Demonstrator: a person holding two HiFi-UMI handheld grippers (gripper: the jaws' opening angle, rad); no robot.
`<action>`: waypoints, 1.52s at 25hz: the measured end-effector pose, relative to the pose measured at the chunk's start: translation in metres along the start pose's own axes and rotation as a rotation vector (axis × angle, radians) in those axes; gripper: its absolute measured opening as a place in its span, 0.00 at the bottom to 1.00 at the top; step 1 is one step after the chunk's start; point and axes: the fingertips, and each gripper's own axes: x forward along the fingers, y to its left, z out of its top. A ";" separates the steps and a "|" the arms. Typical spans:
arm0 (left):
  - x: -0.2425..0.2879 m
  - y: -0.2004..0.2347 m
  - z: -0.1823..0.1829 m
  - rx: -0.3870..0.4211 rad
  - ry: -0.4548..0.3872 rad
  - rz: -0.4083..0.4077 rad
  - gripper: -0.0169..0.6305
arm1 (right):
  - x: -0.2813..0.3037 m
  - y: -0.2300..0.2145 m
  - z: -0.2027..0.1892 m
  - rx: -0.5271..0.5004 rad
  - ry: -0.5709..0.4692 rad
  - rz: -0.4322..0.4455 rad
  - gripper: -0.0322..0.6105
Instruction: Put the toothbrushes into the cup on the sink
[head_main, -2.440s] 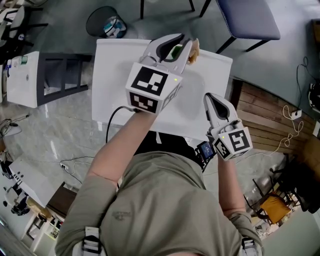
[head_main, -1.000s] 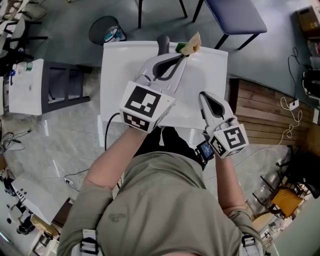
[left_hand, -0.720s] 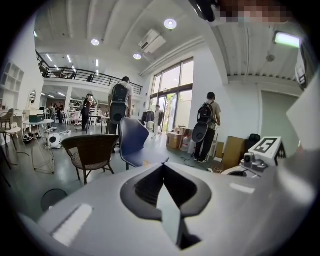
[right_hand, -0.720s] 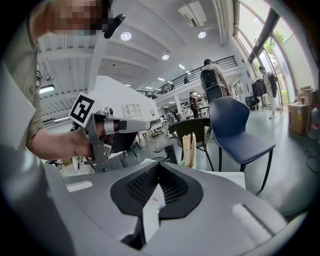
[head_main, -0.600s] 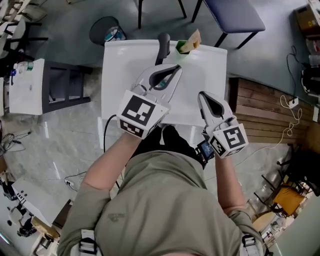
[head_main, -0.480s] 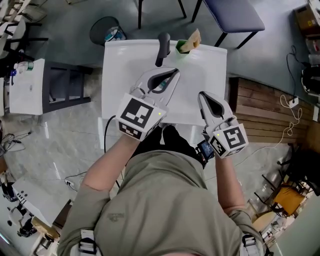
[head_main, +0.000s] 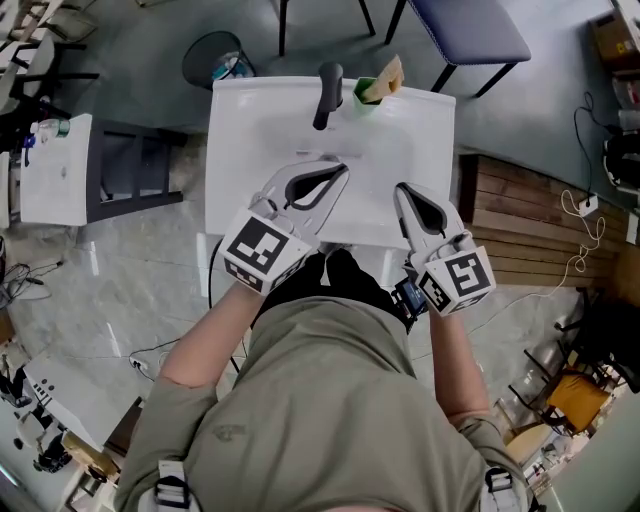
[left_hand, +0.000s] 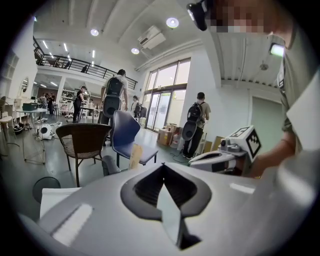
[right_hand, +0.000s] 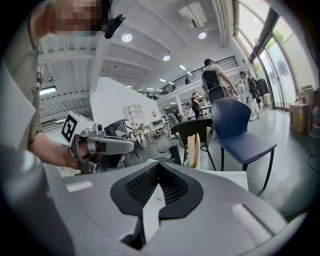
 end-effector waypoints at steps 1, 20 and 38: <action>-0.001 -0.003 -0.002 0.000 0.000 -0.008 0.04 | 0.000 0.000 -0.002 0.001 -0.001 0.001 0.07; -0.023 -0.026 -0.031 -0.010 0.013 -0.086 0.04 | -0.002 0.020 -0.011 -0.016 0.027 0.076 0.07; -0.013 -0.026 -0.036 -0.009 0.048 -0.101 0.04 | 0.005 0.019 -0.016 -0.058 0.064 0.106 0.07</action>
